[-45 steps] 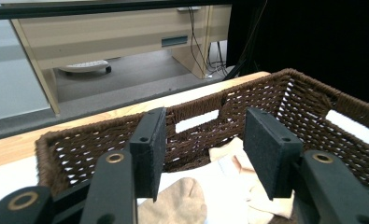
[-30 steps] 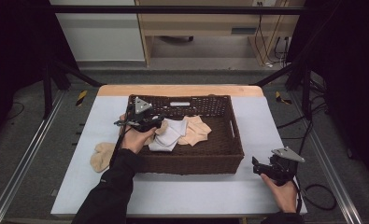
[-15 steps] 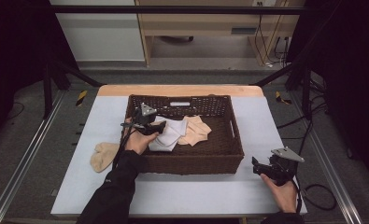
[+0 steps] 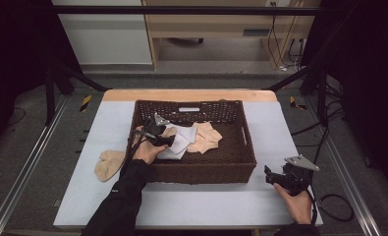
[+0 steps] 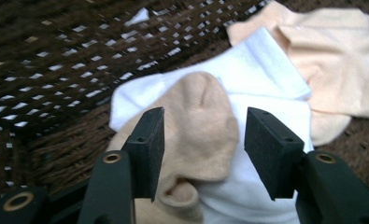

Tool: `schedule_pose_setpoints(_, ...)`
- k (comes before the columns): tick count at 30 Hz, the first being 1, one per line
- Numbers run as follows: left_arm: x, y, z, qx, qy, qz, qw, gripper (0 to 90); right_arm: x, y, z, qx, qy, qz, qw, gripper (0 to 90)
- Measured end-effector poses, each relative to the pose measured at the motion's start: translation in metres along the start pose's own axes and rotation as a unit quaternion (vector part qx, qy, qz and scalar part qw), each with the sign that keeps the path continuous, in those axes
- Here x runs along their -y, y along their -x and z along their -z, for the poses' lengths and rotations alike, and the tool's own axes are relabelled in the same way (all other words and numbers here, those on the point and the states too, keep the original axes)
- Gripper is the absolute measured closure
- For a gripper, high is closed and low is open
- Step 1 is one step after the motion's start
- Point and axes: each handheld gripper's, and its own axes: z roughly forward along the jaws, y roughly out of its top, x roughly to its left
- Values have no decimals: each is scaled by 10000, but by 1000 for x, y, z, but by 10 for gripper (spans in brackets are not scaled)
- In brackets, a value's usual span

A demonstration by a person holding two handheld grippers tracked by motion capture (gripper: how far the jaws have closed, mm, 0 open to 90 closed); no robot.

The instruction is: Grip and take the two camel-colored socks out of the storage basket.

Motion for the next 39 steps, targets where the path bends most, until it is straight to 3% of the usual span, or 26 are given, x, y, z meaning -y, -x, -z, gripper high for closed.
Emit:
schedule_pose_setpoints(5,1,1,-1,9,-140,-82,9999,556,0,0,0,-1,-2,-20,10000,48)
schedule_pose_setpoints(13,1,-1,1,77,-410,108,9991,812,0,0,1,-16,3,-34,10000,53)
schedule_pose_setpoints(17,0,-2,4,41,-436,187,9989,840,0,0,1,-14,4,-32,10000,55)
schedule_pose_setpoints(21,-1,-4,10,56,-173,281,9994,848,0,0,1,-15,5,-31,10000,56)
schedule_pose_setpoints(23,-1,-6,15,93,70,356,9993,849,0,0,1,-11,4,-36,10000,56)
schedule_pose_setpoints(29,-3,-8,28,129,643,499,9966,850,0,0,1,10,9,-34,10000,55)
schedule_pose_setpoints(31,-5,-7,34,190,839,519,9949,849,0,1,1,12,10,-27,10000,55)
schedule_pose_setpoints(32,-6,-6,41,235,1078,547,9924,850,0,1,1,11,5,-36,10000,55)
schedule_pose_setpoints(34,-7,-5,45,243,1168,552,9913,850,0,1,1,17,3,-29,10000,55)
schedule_pose_setpoints(38,-12,-6,66,273,1566,534,9858,850,0,0,1,23,10,-31,10000,55)
schedule_pose_setpoints(39,-12,-6,66,273,1566,534,9858,850,0,0,1,24,9,-35,10000,55)
